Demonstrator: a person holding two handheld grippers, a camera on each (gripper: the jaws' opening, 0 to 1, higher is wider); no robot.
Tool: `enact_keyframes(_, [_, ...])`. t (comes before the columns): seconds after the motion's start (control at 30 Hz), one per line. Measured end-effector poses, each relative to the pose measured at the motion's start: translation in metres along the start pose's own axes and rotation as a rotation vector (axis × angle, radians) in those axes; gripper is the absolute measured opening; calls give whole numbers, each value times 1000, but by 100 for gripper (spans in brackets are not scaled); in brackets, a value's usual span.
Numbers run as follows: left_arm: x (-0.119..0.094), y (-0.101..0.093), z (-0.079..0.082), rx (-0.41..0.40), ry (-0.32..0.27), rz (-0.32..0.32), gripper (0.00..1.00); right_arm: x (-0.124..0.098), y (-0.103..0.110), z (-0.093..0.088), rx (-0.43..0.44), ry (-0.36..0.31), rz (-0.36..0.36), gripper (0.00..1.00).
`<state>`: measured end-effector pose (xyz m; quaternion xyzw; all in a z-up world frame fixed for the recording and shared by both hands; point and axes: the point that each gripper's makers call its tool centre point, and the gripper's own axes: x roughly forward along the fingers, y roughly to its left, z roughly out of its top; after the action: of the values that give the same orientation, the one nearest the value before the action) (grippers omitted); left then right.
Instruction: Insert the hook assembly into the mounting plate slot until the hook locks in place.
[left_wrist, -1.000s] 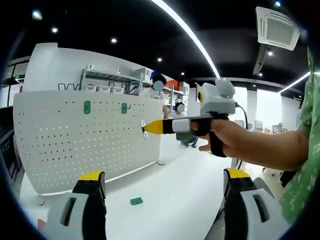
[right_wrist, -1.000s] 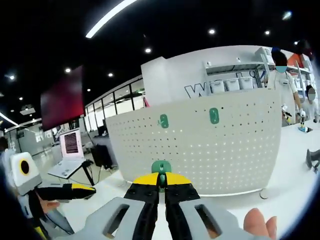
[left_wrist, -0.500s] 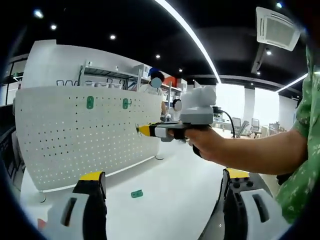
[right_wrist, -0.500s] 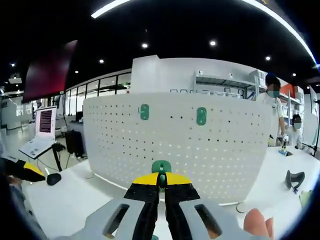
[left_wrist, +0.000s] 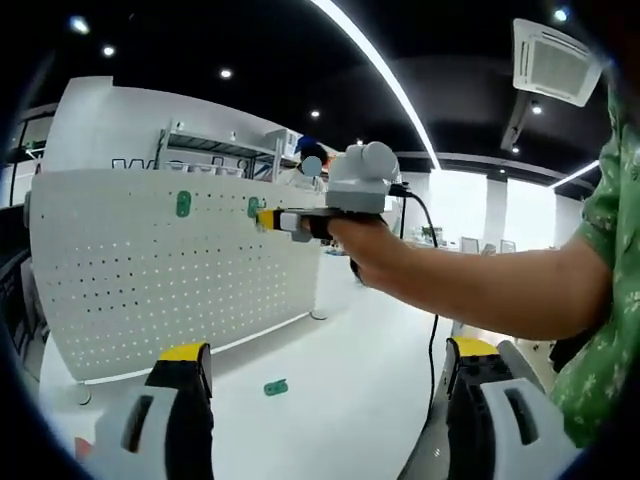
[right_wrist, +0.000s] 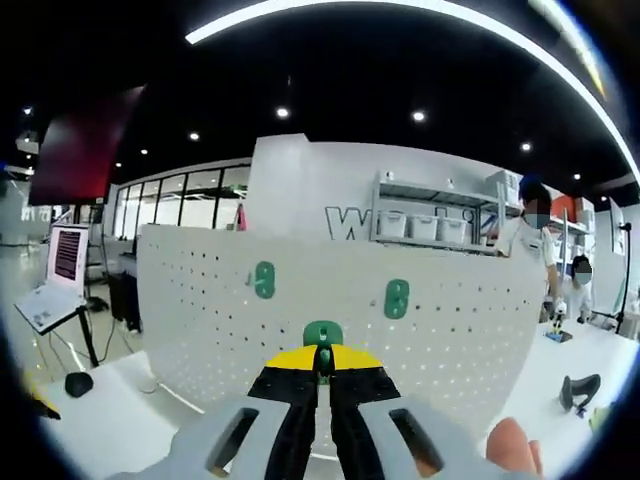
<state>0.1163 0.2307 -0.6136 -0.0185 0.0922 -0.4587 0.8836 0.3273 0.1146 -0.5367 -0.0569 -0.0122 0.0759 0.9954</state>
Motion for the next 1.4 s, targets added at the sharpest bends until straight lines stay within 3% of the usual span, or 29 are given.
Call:
enact_keyframes(0.27, [2, 9, 0, -10, 4, 10, 99, 25, -7, 13, -33, -45, -33, 2])
enact_keyframes(0.57, [6, 20, -5, -24, 19, 16, 98, 47, -21, 25, 25, -138, -105, 2])
enact_keyframes(1.1, [14, 30, -13, -49, 37, 6, 96, 72, -26, 17, 56, -161, -140, 2])
enact_keyframes(1.4, [16, 36, -15, -56, 39, 11, 96, 73, -24, 15, 52, -154, -140, 2])
